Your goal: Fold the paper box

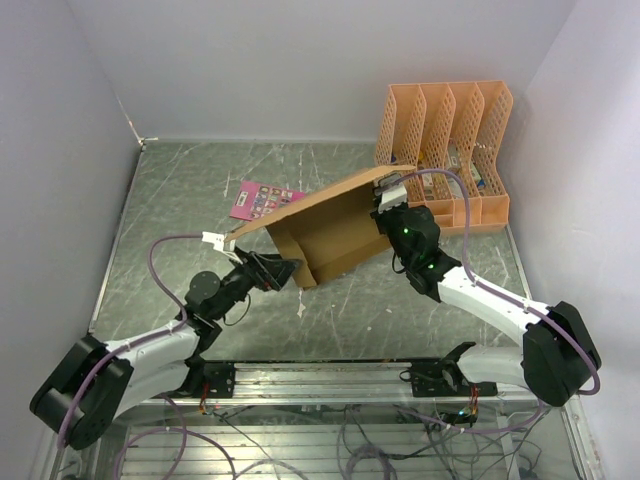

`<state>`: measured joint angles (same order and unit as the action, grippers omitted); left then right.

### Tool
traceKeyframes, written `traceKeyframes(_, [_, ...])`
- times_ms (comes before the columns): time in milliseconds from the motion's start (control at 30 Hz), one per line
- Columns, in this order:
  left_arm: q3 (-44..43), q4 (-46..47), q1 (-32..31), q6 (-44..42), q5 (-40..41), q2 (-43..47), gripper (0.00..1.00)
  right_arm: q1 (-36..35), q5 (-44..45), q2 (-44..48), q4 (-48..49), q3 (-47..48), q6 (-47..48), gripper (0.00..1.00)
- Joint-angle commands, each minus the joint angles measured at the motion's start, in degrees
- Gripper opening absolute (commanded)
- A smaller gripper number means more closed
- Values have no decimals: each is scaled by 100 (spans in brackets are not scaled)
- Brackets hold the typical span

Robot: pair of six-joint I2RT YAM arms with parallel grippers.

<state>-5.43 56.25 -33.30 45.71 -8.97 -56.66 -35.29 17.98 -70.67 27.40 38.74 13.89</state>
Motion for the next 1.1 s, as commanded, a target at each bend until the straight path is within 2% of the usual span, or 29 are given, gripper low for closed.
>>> traceKeyframes(0, [21,731,124,142,-373,-287,94,-32,-52,-10,29,-6,-79,0])
traceKeyframes(100, [-74,911,152,166,-438,-603,95,-32,-79,-12,19,-17,-88,0])
traceKeyframes(200, [-355,724,158,117,-482,-893,100,-36,-116,-11,11,-16,-97,0])
traceKeyframes(300, [-521,677,170,99,-501,-1178,90,-31,-140,-13,9,-24,-99,0])
traceKeyframes(433, [-553,939,171,149,-448,-1483,85,-35,-158,-35,-10,-29,-108,0])
traceKeyframes(533, [-657,663,168,115,-306,-1553,72,-40,-176,-31,-18,-25,-114,0])
traceKeyframes(600, [-771,336,171,73,-160,-1544,68,-42,-187,-38,-30,-25,-123,0])
traceKeyframes(733, [-909,-495,167,35,312,-1354,76,-42,-198,-38,-15,-29,-115,0])
traceKeyframes(833, [-920,-686,169,21,431,-1259,82,-47,-223,-51,-31,-25,-128,0])
traceKeyframes(1067, [-1083,-1194,166,-40,552,-1293,82,-93,-241,-87,-33,-18,-132,0])
